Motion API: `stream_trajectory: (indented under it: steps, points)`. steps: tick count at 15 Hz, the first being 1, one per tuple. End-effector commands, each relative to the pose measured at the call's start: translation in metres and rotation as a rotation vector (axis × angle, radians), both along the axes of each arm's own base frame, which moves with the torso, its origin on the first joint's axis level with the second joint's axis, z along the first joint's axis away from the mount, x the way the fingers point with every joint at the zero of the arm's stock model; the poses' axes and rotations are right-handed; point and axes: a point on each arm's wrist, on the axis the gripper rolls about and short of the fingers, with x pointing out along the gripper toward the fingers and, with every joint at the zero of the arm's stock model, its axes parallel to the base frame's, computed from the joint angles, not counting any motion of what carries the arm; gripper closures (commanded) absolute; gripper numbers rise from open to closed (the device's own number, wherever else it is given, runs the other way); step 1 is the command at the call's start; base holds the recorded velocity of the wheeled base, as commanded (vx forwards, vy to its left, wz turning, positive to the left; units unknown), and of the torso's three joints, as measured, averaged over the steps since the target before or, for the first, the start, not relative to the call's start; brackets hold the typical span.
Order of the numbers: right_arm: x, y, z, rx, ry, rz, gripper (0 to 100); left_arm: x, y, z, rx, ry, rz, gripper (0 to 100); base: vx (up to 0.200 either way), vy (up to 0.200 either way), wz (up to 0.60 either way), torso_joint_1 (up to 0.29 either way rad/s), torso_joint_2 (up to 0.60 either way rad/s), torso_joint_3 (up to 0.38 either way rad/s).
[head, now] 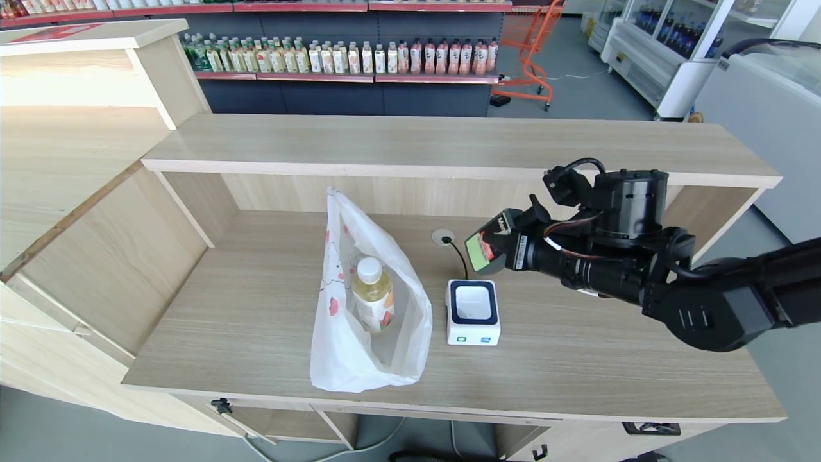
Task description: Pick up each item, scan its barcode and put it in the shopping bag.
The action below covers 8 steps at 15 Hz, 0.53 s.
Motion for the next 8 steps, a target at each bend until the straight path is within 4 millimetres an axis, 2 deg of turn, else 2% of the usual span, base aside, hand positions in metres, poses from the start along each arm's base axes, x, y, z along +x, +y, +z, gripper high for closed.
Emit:
stream_trajectory:
  steps: [1, 7, 8]
  points:
    - [-0.0292, -0.0128, 0.028, 0.005, -0.081, 0.016, 100, 0.0, 0.0, 0.0, 0.0, 0.0, 0.0, 0, 0.0, 0.2, 0.0, 0.002, 0.0, 0.002]
    - [-0.0383, -0.0164, 0.0222, -0.013, -0.006, 0.023, 100, 0.0, 0.0, 0.0, 0.0, 0.0, 0.002, 0, 0.0, 0.2, 0.0, 0.002, 0.0, 0.002]
    - [-0.0381, -0.0158, 0.0202, -0.014, 0.006, 0.023, 100, 0.0, 0.0, 0.0, -0.002, 0.0, 0.0, 0, 0.0, 0.0, 0.0, 0.0, 0.0, 0.0]
